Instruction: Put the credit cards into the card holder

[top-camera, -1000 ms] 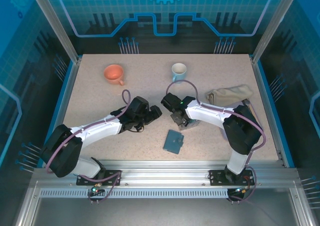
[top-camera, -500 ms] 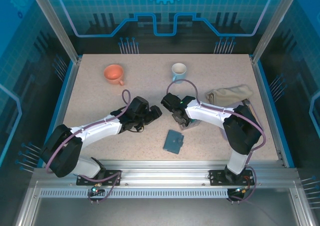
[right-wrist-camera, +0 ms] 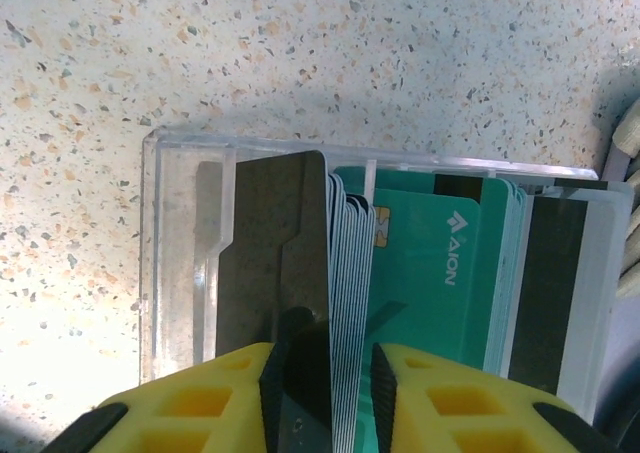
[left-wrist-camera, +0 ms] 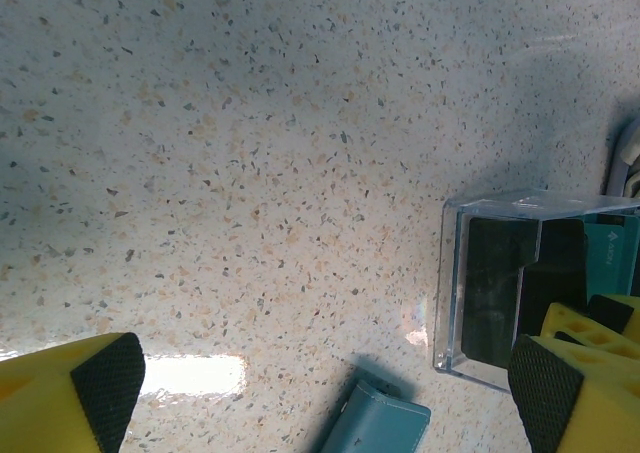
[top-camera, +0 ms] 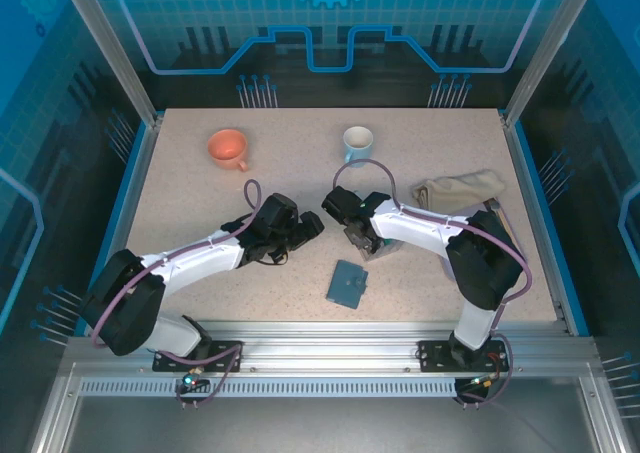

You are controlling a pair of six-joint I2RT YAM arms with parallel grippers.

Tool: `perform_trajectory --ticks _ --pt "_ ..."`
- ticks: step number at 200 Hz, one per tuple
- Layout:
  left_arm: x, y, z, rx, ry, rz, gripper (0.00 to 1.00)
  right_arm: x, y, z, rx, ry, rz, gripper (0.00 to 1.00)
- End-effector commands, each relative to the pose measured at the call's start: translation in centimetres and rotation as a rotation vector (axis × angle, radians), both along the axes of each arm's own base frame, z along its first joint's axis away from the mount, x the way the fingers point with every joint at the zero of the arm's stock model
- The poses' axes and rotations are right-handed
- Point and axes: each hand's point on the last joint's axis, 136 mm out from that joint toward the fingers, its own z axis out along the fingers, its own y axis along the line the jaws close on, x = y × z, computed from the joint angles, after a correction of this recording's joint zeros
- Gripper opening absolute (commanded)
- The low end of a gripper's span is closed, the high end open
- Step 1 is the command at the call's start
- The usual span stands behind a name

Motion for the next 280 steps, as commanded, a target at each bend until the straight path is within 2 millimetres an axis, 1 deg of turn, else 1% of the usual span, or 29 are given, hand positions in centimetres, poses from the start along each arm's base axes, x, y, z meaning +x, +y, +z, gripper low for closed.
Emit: perform_trajectory --ticks 1,19,26,33,83,93,106,132,172,183,196,207,219,231,246,260,270,275,277,280 --pt "-0.1 0.3 -0.4 0.013 0.013 -0.003 0.97 0.2 -0.1 1.5 0.000 -0.033 -0.009 0.29" --pt "-0.1 0.2 -0.4 0.012 0.014 -0.005 0.97 0.2 -0.1 1.5 0.001 -0.035 -0.010 0.28" --pt "-0.1 0.2 -0.4 0.012 0.015 -0.004 0.97 0.2 -0.1 1.5 -0.001 -0.034 -0.007 0.25" --pt "-0.1 0.2 -0.4 0.012 0.016 -0.004 0.97 0.2 -0.2 1.6 0.001 -0.037 -0.009 0.24" --pt "-0.1 0.1 -0.5 0.008 0.021 -0.006 0.97 0.2 -0.3 1.9 -0.004 -0.049 -0.010 0.22" --pt "-0.1 0.1 -0.5 0.008 0.021 -0.007 0.97 0.2 -0.3 2.0 -0.002 -0.049 -0.010 0.19" --pt "-0.1 0.1 -0.5 0.008 0.020 -0.007 0.97 0.2 -0.4 2.2 0.000 -0.050 -0.011 0.18" --pt "-0.1 0.0 -0.4 0.007 0.018 -0.011 0.97 -0.2 -0.1 2.6 0.029 -0.039 -0.008 0.12" --pt "-0.1 0.0 -0.2 0.007 0.013 -0.018 0.97 -1.1 0.9 4.5 0.156 -0.027 0.001 0.11" --pt "-0.1 -0.1 0.0 -0.003 0.010 -0.028 0.97 -1.4 1.3 5.1 0.207 -0.018 0.000 0.09" --pt "0.0 -0.6 0.6 -0.031 -0.004 -0.047 0.97 -1.7 1.6 6.0 0.286 -0.008 -0.013 0.05" --pt "0.3 -1.0 1.4 -0.074 -0.024 -0.066 0.97 -2.1 1.8 6.9 0.378 0.000 -0.029 0.05" --pt "0.6 -1.7 2.5 -0.149 -0.055 -0.098 0.97 -2.4 2.1 8.2 0.515 0.007 -0.043 0.04" --pt "0.9 -2.6 3.9 -0.243 -0.084 -0.139 0.96 -2.6 2.3 10.0 0.686 0.002 -0.061 0.03" --pt "1.3 -3.7 6.1 -0.348 -0.131 -0.191 0.94 -2.6 2.3 12.1 0.934 0.010 -0.105 0.02" --pt "1.6 -5.2 8.7 -0.434 -0.187 -0.257 0.92 -2.3 1.8 13.9 1.162 0.019 -0.147 0.01" --pt "1.7 -6.2 10.3 -0.489 -0.216 -0.300 0.90 -2.1 1.2 14.8 1.277 0.018 -0.177 0.01" --pt "1.8 -6.6 11.1 -0.516 -0.229 -0.314 0.89 -2.0 1.2 15.7 1.328 0.017 -0.173 0.01" --pt "1.8 -6.7 11.4 -0.526 -0.235 -0.320 0.88 -2.2 1.1 15.2 1.339 0.034 -0.184 0.01" --pt "1.9 -7.0 11.8 -0.543 -0.241 -0.325 0.87 -2.2 0.9 15.2 1.356 0.043 -0.193 0.01"
